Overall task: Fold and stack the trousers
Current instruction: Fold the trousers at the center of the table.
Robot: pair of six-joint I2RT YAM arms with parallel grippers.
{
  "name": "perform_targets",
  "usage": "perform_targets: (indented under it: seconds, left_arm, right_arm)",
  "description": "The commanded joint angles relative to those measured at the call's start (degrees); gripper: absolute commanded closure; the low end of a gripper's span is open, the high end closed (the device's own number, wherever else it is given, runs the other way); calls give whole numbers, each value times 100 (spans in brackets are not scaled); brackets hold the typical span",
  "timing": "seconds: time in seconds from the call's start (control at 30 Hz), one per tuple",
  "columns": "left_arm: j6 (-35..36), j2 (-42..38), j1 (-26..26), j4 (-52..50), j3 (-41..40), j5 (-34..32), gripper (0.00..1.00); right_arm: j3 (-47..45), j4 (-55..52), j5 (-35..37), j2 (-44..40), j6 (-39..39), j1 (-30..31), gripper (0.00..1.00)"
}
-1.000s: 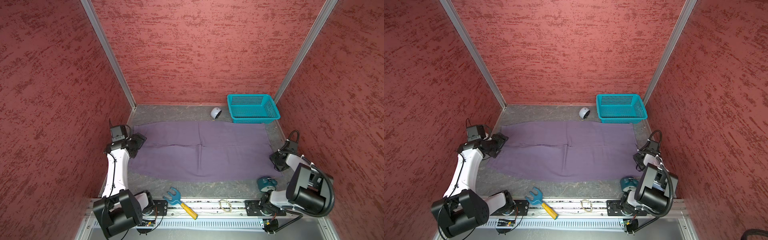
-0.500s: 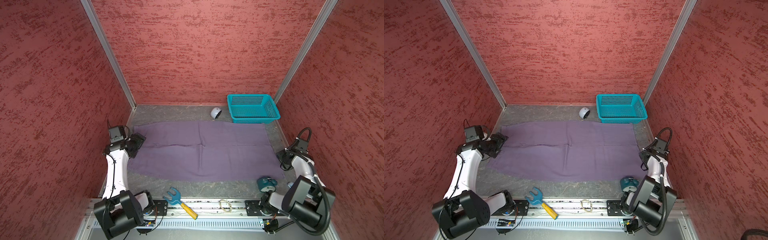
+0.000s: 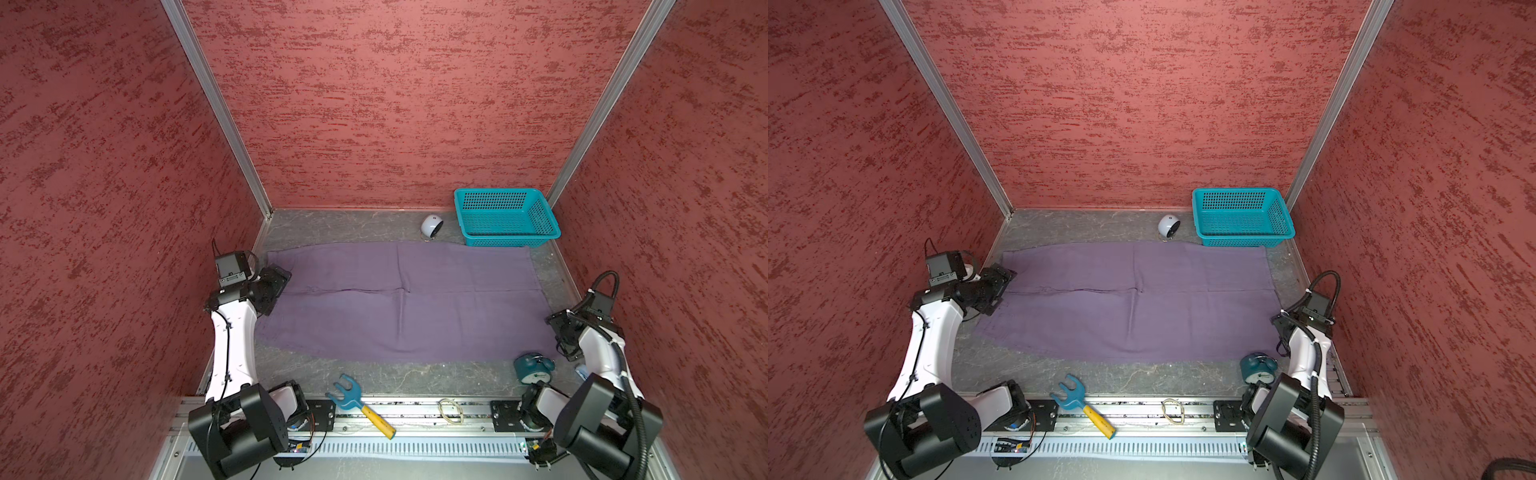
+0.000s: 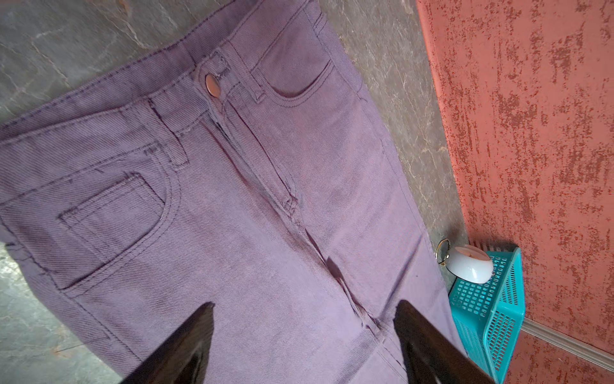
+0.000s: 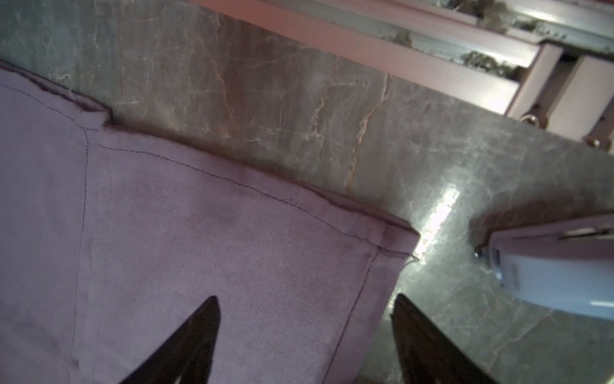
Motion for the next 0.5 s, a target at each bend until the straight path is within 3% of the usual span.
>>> perform_targets:
  seconds: [0.0, 0.13, 0.47]
  left_arm:
    - [-29, 11, 43, 155, -74, 104, 15]
    - [-17, 5, 43, 139, -46, 125, 14]
    - [6, 45, 43, 190, -150, 97, 14]
  right_arm:
    - [-108, -10, -14, -125, 270, -93, 7]
    - [-259, 45, -243, -177, 401, -200, 1]
    - [-395, 30, -180, -293, 521, -447, 1]
